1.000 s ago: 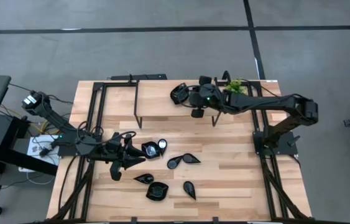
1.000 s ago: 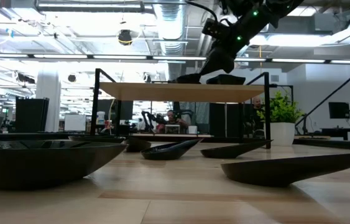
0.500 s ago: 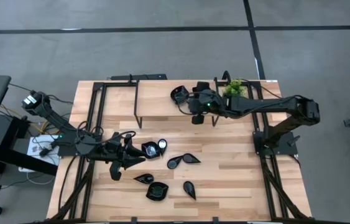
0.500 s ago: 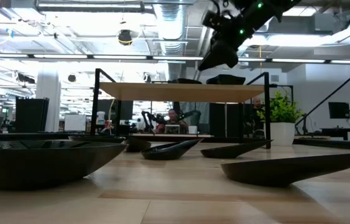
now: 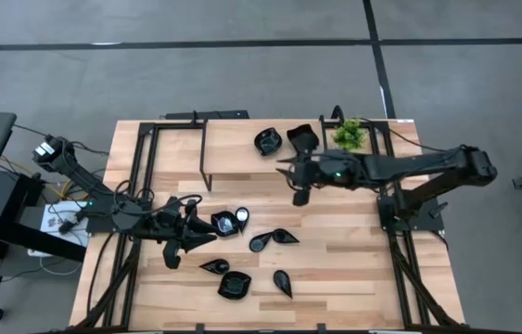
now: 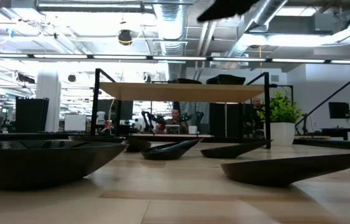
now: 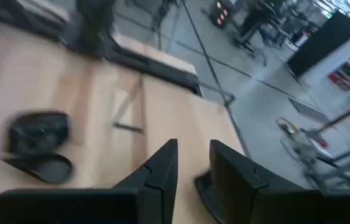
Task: Pick & Place Mini shaped plates
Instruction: Stack the black leaf shaped plate on the black leaf shaped plate on the shelf
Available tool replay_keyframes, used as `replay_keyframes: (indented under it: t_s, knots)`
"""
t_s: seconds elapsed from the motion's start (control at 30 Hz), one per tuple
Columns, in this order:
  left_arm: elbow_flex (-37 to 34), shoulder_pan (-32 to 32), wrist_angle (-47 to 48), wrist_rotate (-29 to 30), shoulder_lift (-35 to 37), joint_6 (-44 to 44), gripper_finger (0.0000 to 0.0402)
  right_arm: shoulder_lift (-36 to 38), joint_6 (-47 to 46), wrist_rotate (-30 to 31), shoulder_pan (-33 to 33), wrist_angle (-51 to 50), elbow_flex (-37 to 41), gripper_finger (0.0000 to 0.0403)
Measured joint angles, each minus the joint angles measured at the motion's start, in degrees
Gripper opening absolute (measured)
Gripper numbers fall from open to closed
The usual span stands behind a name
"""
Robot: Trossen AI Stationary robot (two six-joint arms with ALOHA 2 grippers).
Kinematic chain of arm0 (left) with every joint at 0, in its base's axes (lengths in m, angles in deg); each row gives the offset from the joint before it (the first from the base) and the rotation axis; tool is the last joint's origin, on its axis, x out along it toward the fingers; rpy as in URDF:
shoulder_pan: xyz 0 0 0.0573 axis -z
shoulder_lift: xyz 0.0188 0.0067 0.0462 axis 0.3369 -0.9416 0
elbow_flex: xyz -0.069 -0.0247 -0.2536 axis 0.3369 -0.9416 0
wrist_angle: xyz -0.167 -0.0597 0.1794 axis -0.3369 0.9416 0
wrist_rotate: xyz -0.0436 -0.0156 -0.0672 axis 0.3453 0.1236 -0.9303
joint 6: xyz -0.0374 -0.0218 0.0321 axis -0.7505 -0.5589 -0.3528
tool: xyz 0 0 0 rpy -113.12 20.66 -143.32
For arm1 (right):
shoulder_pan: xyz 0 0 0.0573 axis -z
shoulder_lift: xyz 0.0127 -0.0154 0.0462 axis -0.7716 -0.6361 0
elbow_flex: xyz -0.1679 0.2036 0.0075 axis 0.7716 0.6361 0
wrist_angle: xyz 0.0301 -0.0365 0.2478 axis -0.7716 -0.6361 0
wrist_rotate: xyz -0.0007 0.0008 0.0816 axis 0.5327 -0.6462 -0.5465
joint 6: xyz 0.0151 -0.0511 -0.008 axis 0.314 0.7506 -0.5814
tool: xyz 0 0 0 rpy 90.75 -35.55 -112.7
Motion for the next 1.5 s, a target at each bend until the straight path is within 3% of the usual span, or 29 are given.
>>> replay_keyframes:
  t_s: [0.37, 0.6, 1.03, 1.5]
  knots:
    - [0.0, -0.5, -2.5, 0.2, 0.0, 0.0, 0.0113, 5.6, -16.2, 0.0, -10.9, 0.0, 0.0, 0.0088]
    - [0.0, -1.5, -2.9, 0.4, 0.0, -0.4, 0.0113, 4.3, -22.5, -1.3, -18.5, 0.2, 0.0, 0.0088]
    - [0.0, -0.5, -2.7, -4.1, 0.0, -0.4, 0.0113, -12.2, -37.2, -1.6, -25.5, 10.8, 0.0, 0.0088]
    - [0.0, 6.9, -2.3, -5.5, 0.0, 0.0, 0.0113, -32.8, -51.6, -4.8, -26.2, 27.8, 0.0, 0.0088]
